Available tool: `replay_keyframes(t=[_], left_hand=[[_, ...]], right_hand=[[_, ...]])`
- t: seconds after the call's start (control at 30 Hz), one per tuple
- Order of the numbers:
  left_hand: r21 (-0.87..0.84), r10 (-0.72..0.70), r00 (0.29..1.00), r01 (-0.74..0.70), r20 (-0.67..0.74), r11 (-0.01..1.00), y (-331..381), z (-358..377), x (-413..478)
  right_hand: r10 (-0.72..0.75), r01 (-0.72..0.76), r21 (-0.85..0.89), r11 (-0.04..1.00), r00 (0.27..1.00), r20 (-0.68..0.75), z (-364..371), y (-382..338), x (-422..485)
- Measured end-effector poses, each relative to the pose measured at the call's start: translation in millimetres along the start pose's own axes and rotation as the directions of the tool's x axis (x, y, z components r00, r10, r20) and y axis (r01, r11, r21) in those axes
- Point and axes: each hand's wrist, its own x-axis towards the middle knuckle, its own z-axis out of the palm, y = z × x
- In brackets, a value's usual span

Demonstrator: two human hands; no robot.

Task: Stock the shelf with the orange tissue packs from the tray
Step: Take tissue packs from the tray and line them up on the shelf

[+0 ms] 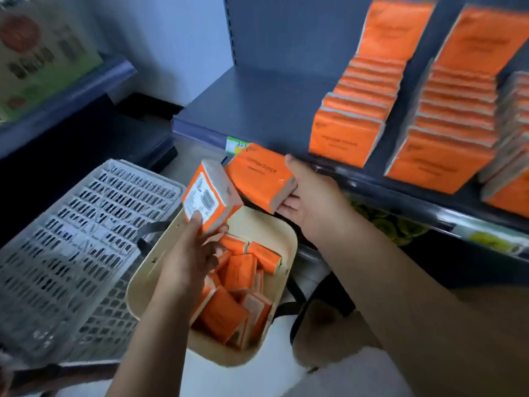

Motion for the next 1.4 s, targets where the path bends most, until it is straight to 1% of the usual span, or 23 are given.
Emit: replay_keyframes(t=[0.07,0.13,0.23,0.33,0.43,0.5,0.57,0.7,0.8,0.87,0.93,1.03,1.1,1.2,1.27,1.33,1.4], left_hand=[[-0.001,0.106,0.99,-0.106,0.092,0.994,8,22,-14],[-0.05,0.198,0.964,-0.192,0.178,0.98,15,44,-24],[-0.107,0.251,0.94,-0.231,0.233,0.967,26,86,-37],[-0.137,0.314,0.888,-0.284,0.336,0.949,35,132,-44],[-0.242,0.376,0.815,-0.295,0.441,0.924,40,179,-52],[-0.29,0.376,0.783,-0.259,0.495,0.921,41,215,-61],[-0.291,0.354,0.772,-0.227,0.528,0.929,43,249,-68],[-0.161,0.299,0.757,-0.253,0.581,0.954,39,309,-73],[-0.055,0.238,0.715,-0.269,0.658,0.962,36,339,-67],[-0.015,0.23,0.69,-0.303,0.686,0.953,37,356,-59],[0.019,0.229,0.667,-0.343,0.709,0.939,38,370,-51],[0.03,0.237,0.654,-0.37,0.718,0.928,42,392,-39],[0.026,0.262,0.662,-0.391,0.702,0.92,44,408,-31],[0.078,0.252,0.652,-0.433,0.715,0.898,49,433,-21],[0.201,0.204,0.66,-0.483,0.723,0.852,51,453,-17],[0.355,0.168,0.721,-0.513,0.672,0.782,52,477,-16],[0.457,0.157,0.783,-0.498,0.601,0.737,51,501,-21]], right_hand=[[-0.021,0.018,0.062,0.998,0.999,0.039,-19,-20,-19],[-0.065,0.062,0.075,0.995,0.997,0.04,-38,-38,-36],[-0.141,0.139,0.066,0.988,0.99,0.017,-71,-66,-57],[-0.219,0.223,0.071,0.972,0.974,-0.06,-112,-96,-82],[-0.286,0.293,0.035,0.955,0.947,-0.144,-155,-126,-104],[-0.347,0.348,-0.031,0.937,0.917,-0.195,-180,-141,-116],[-0.396,0.388,-0.083,0.918,0.891,-0.222,-201,-152,-124],[-0.433,0.427,-0.088,0.9,0.854,-0.289,-243,-179,-125],[-0.431,0.435,-0.062,0.898,0.845,-0.316,-265,-200,-114],[-0.441,0.447,-0.058,0.893,0.839,-0.318,-280,-213,-103],[-0.437,0.448,-0.039,0.893,0.845,-0.308,-294,-229,-94],[-0.405,0.423,0.019,0.906,0.879,-0.252,-309,-253,-83],[-0.395,0.404,0.0,0.915,0.894,-0.21,-314,-270,-75],[-0.413,0.401,-0.1,0.911,0.891,-0.189,-319,-296,-63],[-0.425,0.389,-0.195,0.9,0.884,-0.196,-324,-312,-55],[-0.448,0.367,-0.319,0.874,0.862,-0.236,-334,-326,-49],[-0.487,0.355,-0.424,0.833,0.834,-0.259,-347,-337,-42]])
